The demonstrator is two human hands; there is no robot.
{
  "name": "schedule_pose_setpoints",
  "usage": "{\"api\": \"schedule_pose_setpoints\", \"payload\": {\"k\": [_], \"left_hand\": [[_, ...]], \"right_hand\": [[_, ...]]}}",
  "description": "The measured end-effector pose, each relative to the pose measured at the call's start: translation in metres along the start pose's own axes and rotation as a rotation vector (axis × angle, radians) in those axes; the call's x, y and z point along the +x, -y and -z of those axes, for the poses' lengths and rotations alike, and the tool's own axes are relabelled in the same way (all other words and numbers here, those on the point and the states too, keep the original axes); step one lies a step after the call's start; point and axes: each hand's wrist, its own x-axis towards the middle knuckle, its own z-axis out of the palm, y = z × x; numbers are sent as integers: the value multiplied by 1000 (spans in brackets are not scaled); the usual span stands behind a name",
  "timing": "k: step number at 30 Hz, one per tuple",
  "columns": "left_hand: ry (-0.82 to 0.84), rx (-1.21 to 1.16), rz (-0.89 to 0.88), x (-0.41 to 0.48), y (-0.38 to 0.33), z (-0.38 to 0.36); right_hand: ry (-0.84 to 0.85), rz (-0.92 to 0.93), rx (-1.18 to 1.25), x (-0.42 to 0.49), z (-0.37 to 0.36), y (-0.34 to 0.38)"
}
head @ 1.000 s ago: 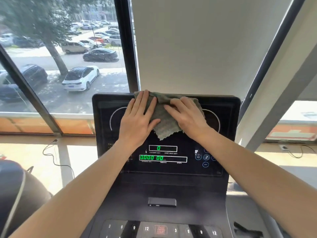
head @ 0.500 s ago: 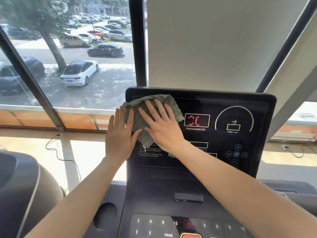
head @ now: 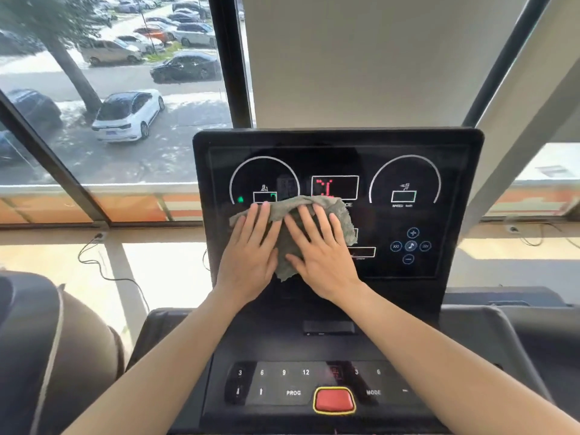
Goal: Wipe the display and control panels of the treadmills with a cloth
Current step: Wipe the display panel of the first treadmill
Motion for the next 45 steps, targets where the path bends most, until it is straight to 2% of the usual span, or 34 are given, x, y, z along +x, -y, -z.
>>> {"api": "schedule_pose_setpoints", "payload": {"k": [8,13,22,26,33,45], "left_hand": [[3,10,-168,70,-90,-12],[48,7,-242,99,-147,-22],[154,18,-339,85,-198,-45],[157,36,-319,54,-179,-51],[112,20,-124,-16,-107,-50],[80,-19,171,-106,17,-37]], "right_hand": [[-18,-184,18,-53,6,-108],[26,-304,29,-89,1,-160],[99,-387,65,-152,-18,-173],[86,-283,87,-153,-21,-153],[69,17,39,-110,-14,-99],[98,254,75,-26,-18,38]]}}
